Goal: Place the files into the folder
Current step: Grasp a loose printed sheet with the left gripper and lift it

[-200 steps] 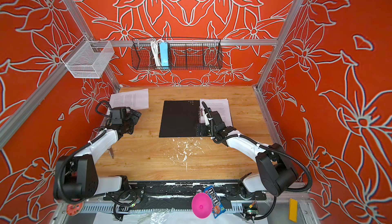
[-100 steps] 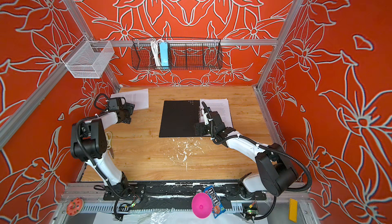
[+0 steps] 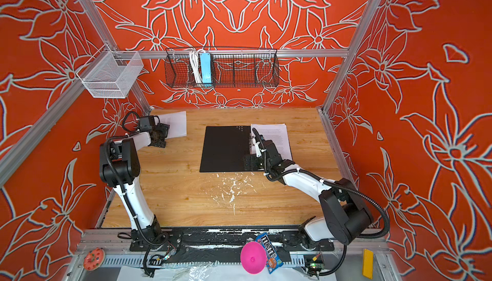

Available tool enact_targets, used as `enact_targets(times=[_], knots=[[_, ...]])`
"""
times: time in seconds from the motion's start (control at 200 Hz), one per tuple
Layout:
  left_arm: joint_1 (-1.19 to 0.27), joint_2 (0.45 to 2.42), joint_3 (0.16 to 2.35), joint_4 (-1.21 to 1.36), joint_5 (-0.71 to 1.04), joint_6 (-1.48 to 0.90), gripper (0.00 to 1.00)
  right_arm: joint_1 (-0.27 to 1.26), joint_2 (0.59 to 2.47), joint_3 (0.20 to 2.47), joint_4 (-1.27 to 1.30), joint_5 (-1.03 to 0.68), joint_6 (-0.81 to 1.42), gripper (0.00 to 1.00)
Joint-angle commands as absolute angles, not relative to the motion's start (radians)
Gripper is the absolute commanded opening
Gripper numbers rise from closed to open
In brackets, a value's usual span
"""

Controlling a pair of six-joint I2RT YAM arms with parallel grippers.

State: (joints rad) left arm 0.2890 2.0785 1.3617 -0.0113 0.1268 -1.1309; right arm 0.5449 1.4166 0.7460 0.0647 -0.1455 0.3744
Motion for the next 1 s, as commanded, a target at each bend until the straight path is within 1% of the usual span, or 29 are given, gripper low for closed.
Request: enact_targets(times=[0.0, 0.085, 0.415, 0.545, 0.65, 0.695, 0.75, 0.891, 0.996], knots=[[0.294, 2.172, 1.378, 0.003, 0.121, -1.162, 0.86, 0.552, 1.428, 0.752, 0.077, -0.159, 0.375, 0.98], [0.294, 2.207, 1.379, 0.065, 0.128, -1.182, 0.86, 0.556, 1.435, 0.755, 0.077, -0.165, 0.375, 0.98], [0.293, 2.317, 1.368, 0.45, 0.177, -1.267, 0.86, 0.564, 1.45, 0.761, 0.083, -0.178, 0.373, 0.98], [0.293, 2.353, 1.392, 0.534, 0.189, -1.278, 0.86, 0.567, 1.462, 0.765, 0.083, -0.181, 0.371, 0.98], [0.293, 2.39, 1.387, 0.7, 0.217, -1.303, 0.82, 0.569, 1.466, 0.765, 0.085, -0.184, 0.369, 0.98], [0.293, 2.399, 1.402, 0.699, 0.224, -1.307, 0.8, 0.57, 1.469, 0.765, 0.083, -0.182, 0.368, 0.98], [0.295, 2.402, 1.416, 0.692, 0.227, -1.298, 0.8, 0.569, 1.471, 0.767, 0.083, -0.183, 0.368, 0.98], [0.293, 2.436, 1.435, 0.853, 0.268, -1.31, 0.77, 0.574, 1.479, 0.77, 0.083, -0.187, 0.368, 0.98], [0.293, 2.444, 1.474, 0.843, 0.29, -1.299, 0.77, 0.574, 1.482, 0.772, 0.081, -0.189, 0.368, 0.98]])
